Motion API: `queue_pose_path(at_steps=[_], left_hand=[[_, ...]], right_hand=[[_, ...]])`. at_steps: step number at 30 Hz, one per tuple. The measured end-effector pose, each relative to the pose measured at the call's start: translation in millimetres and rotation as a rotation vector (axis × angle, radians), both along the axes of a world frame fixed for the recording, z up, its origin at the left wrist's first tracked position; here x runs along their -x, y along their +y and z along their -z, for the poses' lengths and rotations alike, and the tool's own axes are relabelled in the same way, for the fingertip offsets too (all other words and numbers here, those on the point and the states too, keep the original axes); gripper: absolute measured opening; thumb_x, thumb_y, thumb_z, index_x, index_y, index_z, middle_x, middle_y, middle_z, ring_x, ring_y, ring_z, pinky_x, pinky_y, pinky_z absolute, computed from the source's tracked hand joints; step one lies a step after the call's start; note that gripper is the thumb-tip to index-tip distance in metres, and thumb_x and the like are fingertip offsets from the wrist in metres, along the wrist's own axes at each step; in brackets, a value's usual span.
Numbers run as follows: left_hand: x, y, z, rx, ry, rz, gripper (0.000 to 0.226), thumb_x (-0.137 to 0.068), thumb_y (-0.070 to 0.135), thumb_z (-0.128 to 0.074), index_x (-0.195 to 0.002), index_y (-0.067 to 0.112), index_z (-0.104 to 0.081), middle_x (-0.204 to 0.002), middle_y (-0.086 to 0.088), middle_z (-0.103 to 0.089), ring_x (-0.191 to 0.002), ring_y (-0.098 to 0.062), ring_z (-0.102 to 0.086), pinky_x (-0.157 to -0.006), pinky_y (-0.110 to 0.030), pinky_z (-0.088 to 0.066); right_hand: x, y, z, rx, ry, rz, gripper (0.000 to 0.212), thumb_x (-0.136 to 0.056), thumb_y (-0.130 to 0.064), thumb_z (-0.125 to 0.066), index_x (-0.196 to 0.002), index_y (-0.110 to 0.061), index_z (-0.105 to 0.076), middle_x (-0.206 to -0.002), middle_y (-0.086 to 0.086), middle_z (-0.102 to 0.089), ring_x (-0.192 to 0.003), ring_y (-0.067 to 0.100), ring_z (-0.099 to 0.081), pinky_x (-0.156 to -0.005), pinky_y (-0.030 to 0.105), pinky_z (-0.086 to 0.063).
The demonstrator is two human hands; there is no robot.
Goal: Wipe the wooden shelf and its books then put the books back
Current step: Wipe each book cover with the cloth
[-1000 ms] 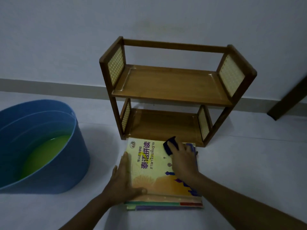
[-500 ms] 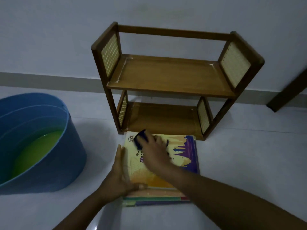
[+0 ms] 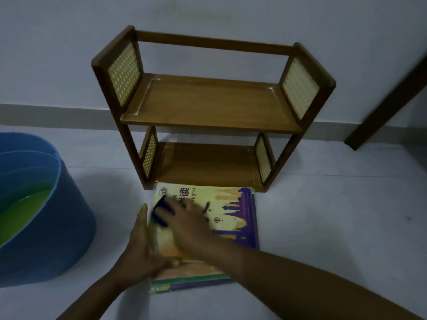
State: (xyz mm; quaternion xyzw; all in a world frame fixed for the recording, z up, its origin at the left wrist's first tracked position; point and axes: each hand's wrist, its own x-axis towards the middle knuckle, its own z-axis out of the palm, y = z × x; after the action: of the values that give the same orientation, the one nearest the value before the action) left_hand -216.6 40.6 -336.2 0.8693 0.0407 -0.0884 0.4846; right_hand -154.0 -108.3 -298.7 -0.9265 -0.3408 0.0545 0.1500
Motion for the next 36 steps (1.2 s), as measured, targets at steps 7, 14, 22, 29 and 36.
queue_pose_path(at_steps=[7, 14, 22, 29, 36], left_hand=[[4.7, 3.2, -3.5, -0.014, 0.043, -0.053, 0.142, -0.031, 0.072, -0.084, -0.126, 0.065, 0.021, -0.159, 0.013, 0.008, -0.147, -0.018, -0.005, -0.115, -0.052, -0.025], [-17.6, -3.9, -18.4, 0.000, -0.022, 0.009, 0.132, -0.033, 0.071, -0.082, -0.127, 0.069, 0.010, -0.150, 0.021, -0.016, -0.138, -0.001, -0.024, -0.109, -0.033, -0.037], [-11.2, -7.2, -8.0, -0.195, 0.004, 0.099, 0.134, -0.050, 0.083, -0.068, -0.131, 0.053, 0.034, -0.161, 0.005, 0.006, -0.148, -0.020, -0.001, -0.117, -0.056, -0.017], [-5.7, -14.5, -19.1, -0.188, 0.040, 0.075, 0.131, -0.034, 0.097, -0.050, -0.121, 0.052, 0.037, -0.158, 0.007, 0.016, -0.147, -0.019, 0.006, -0.119, -0.051, -0.011], [-5.6, -13.0, -15.4, -0.198, 0.029, 0.093, 0.130, -0.041, 0.092, -0.056, -0.124, 0.051, 0.035, -0.158, 0.009, 0.015, -0.147, -0.019, 0.002, -0.119, -0.050, -0.014]], right_hand=[[-71.4, -31.2, 5.5, 0.049, 0.039, 0.205, 0.066, -0.090, -0.009, -0.057, -0.145, -0.033, -0.030, -0.157, 0.001, -0.023, -0.131, 0.037, -0.031, -0.104, 0.054, -0.033], [23.3, -45.2, 8.2, 0.004, -0.004, -0.049, 0.069, -0.086, -0.007, -0.058, -0.143, -0.032, -0.029, -0.157, 0.004, -0.019, -0.127, 0.040, -0.033, -0.102, 0.054, -0.032], [-38.5, -131.4, 14.8, 0.037, -0.002, 0.474, 0.053, -0.097, -0.025, -0.045, -0.146, -0.035, -0.029, -0.157, -0.001, -0.023, -0.131, 0.032, -0.032, -0.107, 0.045, -0.034], [36.4, -96.0, 23.9, 0.024, -0.041, -0.063, 0.066, -0.087, -0.018, -0.060, -0.142, -0.037, -0.028, -0.156, 0.000, -0.026, -0.130, 0.033, -0.035, -0.103, 0.051, -0.037], [-37.5, -27.0, -0.1, 0.019, 0.051, 0.433, 0.069, -0.087, -0.006, -0.055, -0.145, -0.031, -0.027, -0.156, 0.006, -0.020, -0.130, 0.039, -0.030, -0.105, 0.050, -0.030]])
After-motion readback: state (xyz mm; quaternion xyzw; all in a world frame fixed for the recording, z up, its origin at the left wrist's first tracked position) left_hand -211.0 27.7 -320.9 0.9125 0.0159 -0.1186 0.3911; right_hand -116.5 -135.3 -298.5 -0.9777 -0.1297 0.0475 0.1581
